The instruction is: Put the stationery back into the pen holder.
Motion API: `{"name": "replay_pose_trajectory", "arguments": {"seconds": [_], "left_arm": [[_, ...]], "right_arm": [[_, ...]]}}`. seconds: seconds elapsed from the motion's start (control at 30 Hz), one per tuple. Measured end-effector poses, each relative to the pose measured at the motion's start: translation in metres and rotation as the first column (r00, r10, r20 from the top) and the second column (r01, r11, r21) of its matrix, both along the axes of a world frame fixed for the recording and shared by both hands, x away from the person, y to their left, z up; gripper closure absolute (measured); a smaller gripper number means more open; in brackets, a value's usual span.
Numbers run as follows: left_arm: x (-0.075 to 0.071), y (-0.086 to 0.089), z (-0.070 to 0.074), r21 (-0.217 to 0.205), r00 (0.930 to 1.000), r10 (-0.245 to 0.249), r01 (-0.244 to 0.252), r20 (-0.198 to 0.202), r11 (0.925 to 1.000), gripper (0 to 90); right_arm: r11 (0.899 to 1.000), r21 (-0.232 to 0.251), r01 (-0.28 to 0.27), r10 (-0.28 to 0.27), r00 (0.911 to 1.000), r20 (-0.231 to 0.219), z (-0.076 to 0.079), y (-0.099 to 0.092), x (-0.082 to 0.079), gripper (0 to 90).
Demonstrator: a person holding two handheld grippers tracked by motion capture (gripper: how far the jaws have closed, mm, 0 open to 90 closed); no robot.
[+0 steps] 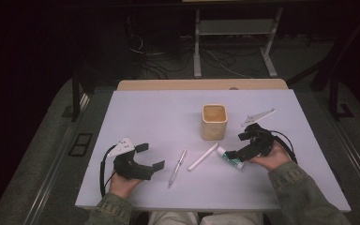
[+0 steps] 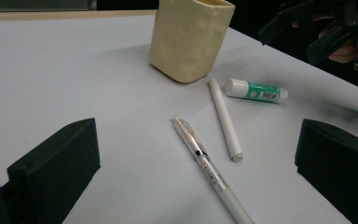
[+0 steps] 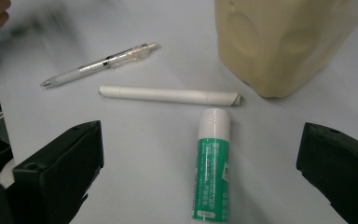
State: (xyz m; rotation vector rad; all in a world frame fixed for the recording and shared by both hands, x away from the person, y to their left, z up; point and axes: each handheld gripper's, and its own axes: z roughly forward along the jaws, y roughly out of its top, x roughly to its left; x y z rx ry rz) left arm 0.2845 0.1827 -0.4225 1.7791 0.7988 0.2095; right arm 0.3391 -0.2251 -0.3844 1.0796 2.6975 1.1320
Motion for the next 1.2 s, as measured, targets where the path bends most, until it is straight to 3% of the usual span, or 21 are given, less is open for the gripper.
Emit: {"name": "replay_pose_trajectory", "arguments": {"seconds": [0.63,1.2], "left_arm": [[0.0,0.0,0.0,0.0,1.0,-0.002,0.002,0.0,1.0,0.0],[0.0,-0.001,0.0,0.002,1.0,-0.005,0.005,-0.001,1.0,0.0]], "right_arm": [[0.994,-0.077,-0.081,0.078,0.9962,-0.038,-0.013,0.027,0.01,0.2],[0.984,-0.136,-0.111,0.1,0.9914,-0.084,-0.028,0.04,0.017,0.2]]}}
